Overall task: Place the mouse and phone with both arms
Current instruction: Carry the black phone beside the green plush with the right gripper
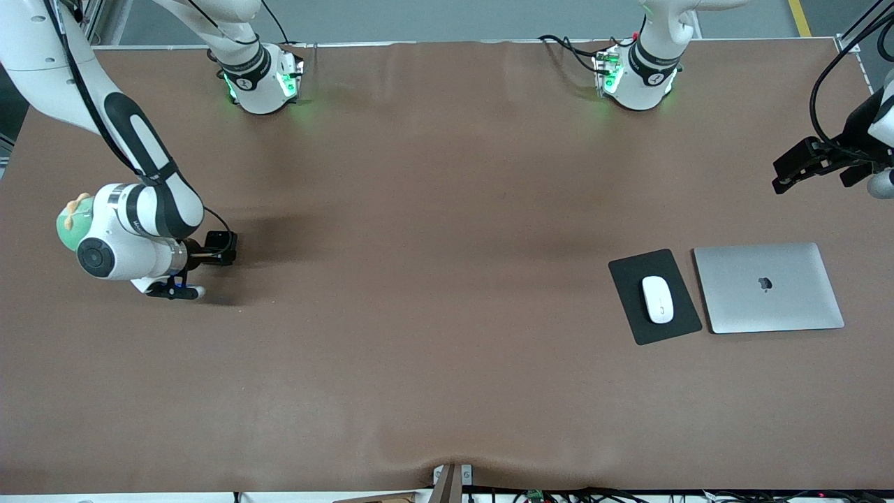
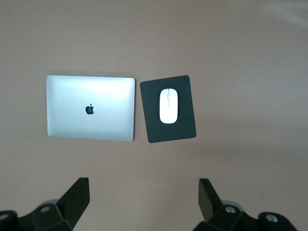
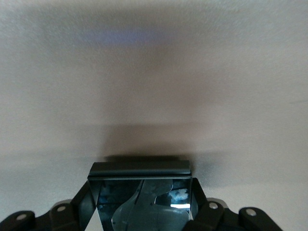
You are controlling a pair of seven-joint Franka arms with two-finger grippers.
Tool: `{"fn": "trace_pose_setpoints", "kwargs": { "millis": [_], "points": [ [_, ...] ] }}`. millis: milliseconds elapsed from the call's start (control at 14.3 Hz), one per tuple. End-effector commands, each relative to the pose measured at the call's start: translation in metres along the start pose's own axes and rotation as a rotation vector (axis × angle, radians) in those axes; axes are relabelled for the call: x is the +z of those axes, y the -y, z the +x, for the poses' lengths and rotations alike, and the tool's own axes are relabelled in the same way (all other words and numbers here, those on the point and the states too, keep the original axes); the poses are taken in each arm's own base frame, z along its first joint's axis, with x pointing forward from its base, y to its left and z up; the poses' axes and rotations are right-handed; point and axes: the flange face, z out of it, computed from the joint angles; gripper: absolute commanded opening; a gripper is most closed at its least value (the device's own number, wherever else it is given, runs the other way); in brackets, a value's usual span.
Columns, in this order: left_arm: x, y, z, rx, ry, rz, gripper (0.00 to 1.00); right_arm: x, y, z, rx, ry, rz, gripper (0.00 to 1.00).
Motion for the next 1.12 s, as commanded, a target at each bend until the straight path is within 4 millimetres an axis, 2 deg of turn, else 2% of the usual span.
{"fn": "trace_pose_setpoints", "kwargs": {
  "millis": [0,140,209,279,488,837,977,1047],
  "points": [
    [-0.002,-0.004,0.000,-0.004,-0.008,-0.024,1.00,-0.004,0.002,0.000,-0.020,-0.005,-0.010,1.00],
    [-0.001,-0.005,0.001,-0.001,-0.007,-0.024,1.00,-0.013,0.007,0.003,-0.030,-0.005,-0.013,1.00],
    [0.001,-0.006,0.002,0.000,-0.004,-0.024,1.00,-0.025,0.010,0.008,-0.030,-0.007,-0.015,1.00],
    [0.000,-0.007,0.003,0.000,-0.011,-0.027,1.00,-0.042,0.012,0.013,-0.030,-0.007,-0.013,1.00],
    [0.001,-0.009,0.003,0.003,-0.016,-0.028,1.00,-0.093,0.036,0.025,-0.057,-0.004,-0.018,1.00],
    [-0.001,-0.010,0.003,0.005,-0.020,-0.032,1.00,-0.196,0.054,0.044,-0.065,-0.130,0.024,1.00],
    [-0.001,-0.011,0.003,0.006,-0.022,-0.032,1.00,-0.236,0.068,0.042,-0.087,-0.167,0.019,1.00],
    [-0.001,-0.011,0.003,0.006,-0.023,-0.032,1.00,-0.263,0.078,0.037,-0.102,-0.175,0.009,1.00]
  ]
}}
